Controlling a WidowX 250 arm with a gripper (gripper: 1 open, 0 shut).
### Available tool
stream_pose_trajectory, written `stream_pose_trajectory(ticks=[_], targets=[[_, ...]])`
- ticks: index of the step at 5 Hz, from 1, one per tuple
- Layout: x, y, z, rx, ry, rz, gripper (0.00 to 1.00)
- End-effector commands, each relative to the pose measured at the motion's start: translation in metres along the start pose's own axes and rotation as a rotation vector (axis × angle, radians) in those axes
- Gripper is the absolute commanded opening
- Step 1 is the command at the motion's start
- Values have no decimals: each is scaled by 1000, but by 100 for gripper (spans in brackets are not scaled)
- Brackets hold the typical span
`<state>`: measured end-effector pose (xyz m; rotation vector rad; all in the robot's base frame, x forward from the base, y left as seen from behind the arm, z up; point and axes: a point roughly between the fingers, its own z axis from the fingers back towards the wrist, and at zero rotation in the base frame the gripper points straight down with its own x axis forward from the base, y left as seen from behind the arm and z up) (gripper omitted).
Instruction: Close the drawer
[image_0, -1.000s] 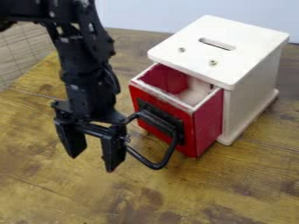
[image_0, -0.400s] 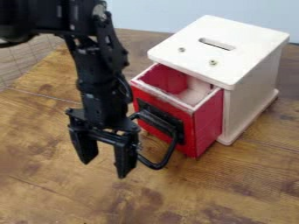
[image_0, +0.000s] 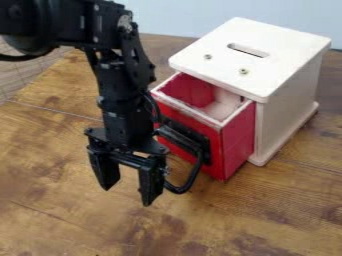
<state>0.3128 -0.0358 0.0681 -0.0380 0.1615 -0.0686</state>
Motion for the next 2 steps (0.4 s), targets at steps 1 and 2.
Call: stream_pose_trajectory(ticks=[1, 2], targets=[[10, -11, 12, -3, -54, -30, 100], [15, -13, 8, -4, -56, -35, 100]])
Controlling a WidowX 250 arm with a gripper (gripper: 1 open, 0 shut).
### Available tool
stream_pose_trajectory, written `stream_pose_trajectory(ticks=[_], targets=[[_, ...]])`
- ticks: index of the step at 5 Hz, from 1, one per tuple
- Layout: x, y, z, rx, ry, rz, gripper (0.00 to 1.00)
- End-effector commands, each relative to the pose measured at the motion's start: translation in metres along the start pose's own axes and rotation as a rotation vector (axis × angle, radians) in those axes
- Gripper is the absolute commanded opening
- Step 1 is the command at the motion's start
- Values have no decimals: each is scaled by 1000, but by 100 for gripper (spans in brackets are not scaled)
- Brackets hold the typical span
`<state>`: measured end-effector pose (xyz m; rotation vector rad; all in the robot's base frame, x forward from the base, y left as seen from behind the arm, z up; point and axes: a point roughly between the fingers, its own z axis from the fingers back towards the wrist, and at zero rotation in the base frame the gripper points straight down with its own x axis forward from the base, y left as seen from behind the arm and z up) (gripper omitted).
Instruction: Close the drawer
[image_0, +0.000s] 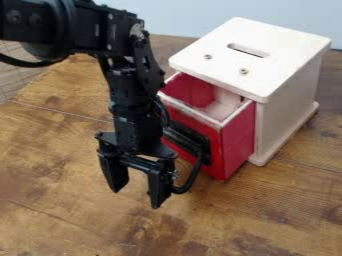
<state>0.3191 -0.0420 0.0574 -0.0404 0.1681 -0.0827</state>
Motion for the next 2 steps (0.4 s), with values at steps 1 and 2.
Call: stream_pose_trajectory(ticks=[1, 2], targets=[[10, -10, 14, -3, -61, -24, 100], [16, -12, 11, -4, -62, -27, 100]])
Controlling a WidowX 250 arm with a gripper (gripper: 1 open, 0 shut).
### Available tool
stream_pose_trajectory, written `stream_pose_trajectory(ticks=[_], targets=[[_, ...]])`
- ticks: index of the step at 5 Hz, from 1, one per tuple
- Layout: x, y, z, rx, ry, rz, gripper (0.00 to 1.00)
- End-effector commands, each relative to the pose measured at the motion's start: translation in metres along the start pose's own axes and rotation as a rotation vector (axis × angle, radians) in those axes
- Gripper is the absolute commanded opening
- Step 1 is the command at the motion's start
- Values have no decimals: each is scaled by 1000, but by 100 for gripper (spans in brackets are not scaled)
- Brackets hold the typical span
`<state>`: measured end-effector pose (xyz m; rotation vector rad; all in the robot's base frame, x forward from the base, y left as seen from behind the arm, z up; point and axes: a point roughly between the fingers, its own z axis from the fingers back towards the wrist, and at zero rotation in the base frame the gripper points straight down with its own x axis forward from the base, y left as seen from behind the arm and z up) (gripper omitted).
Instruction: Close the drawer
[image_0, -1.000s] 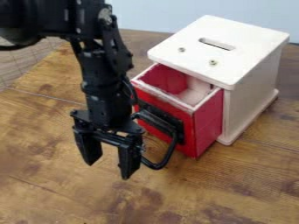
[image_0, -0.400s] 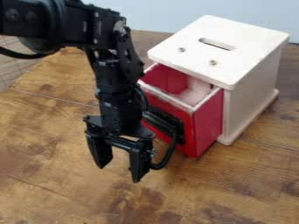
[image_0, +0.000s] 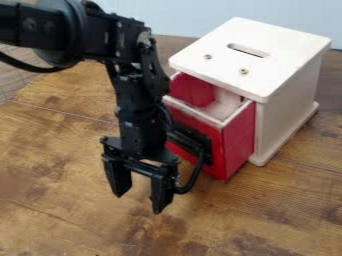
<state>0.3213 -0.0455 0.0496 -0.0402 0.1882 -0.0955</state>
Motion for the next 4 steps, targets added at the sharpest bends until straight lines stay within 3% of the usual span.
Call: stream_pose_trajectory(ticks=[1, 4], targets=[[18, -10, 17, -3, -86, -18, 100], [30, -14, 20, 1, -102, -26, 100]])
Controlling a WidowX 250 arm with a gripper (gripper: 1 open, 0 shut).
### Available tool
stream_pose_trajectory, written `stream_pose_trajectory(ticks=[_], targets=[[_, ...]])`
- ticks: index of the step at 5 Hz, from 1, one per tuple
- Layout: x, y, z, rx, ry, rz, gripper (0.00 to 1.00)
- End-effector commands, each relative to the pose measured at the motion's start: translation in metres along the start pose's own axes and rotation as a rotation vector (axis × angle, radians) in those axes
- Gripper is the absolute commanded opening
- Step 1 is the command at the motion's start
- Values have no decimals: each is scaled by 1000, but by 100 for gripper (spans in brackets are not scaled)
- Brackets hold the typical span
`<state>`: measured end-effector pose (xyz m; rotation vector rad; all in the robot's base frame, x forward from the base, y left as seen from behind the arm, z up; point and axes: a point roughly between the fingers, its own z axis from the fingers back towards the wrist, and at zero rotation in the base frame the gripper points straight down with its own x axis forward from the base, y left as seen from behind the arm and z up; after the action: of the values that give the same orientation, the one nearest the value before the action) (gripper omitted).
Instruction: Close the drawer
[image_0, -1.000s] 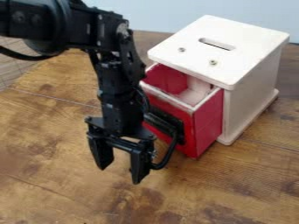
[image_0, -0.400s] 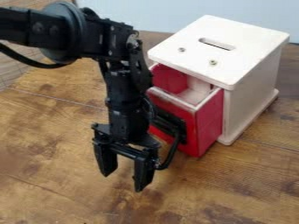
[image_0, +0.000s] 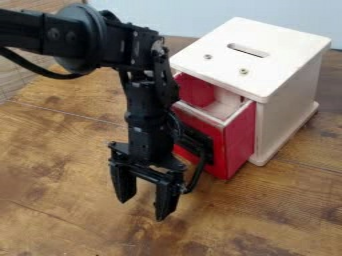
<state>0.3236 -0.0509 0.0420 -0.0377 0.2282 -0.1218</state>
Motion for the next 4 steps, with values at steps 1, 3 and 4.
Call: stream_pose_trajectory(ticks=[1, 3, 4], targets=[[30, -10, 31, 1, -149, -3, 100], [36, -10, 44, 9, -177, 2, 100], [36, -8, 53, 18, -198, 11, 100]])
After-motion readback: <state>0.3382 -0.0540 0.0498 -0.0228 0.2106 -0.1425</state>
